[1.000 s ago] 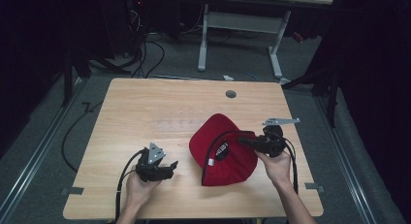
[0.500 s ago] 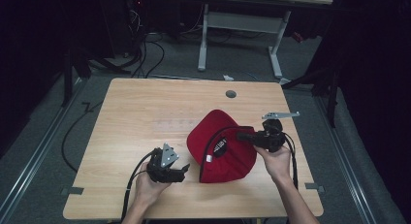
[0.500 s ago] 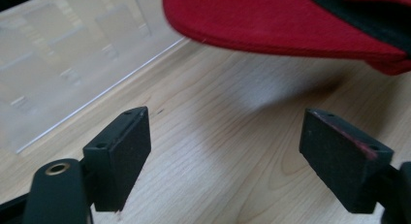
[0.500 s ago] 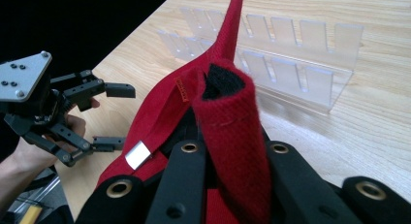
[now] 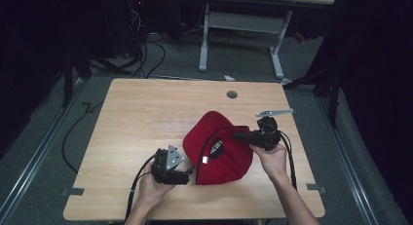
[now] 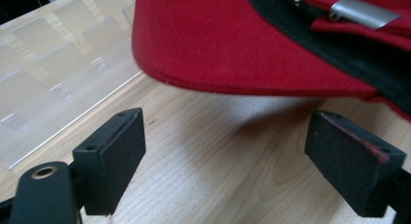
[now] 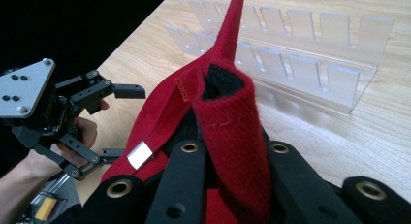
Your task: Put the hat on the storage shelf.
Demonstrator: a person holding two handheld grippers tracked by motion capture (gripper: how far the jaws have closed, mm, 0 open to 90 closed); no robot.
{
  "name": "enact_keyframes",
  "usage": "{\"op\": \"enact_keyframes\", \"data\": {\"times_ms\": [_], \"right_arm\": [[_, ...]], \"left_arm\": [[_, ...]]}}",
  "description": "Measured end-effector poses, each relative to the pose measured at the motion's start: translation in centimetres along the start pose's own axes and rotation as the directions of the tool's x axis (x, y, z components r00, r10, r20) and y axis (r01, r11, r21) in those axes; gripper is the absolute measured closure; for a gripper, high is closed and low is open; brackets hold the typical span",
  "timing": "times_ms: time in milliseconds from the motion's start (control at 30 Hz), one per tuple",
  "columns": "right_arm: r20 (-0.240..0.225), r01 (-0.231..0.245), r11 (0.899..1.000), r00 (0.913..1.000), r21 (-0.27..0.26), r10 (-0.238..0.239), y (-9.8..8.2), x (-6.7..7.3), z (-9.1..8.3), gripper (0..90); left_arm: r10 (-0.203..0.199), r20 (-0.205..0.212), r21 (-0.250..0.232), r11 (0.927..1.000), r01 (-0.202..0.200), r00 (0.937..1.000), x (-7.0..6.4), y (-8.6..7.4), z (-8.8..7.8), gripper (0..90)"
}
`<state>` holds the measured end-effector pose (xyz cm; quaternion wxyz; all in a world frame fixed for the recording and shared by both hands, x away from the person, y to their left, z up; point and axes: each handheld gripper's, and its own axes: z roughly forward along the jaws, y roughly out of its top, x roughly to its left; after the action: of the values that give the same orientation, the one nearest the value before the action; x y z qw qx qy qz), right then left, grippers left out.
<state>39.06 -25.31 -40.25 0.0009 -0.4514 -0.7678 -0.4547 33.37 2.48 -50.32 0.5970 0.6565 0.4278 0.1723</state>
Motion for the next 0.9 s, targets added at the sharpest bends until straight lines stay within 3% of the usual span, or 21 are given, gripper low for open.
{"op": "enact_keyframes", "data": {"times_ms": [367, 900], "right_arm": [[-0.018, -0.016, 0.999, 0.9997, 0.029, 0.017, 0.0, 0.0, 0.6, 84.9], [-0.049, -0.056, 0.996, 0.9970, 0.067, 0.059, 0.0, 0.0, 1.4, 84.8]], "left_arm": [[0.082, 0.011, -0.005, 0.9966, -0.082, 0.9966, -1.0, 0.1, 0.0, 15.2], [0.118, 0.012, -0.023, 0.9928, -0.118, 0.9929, -1.0, 0.2, 0.0, 20.8]]}}
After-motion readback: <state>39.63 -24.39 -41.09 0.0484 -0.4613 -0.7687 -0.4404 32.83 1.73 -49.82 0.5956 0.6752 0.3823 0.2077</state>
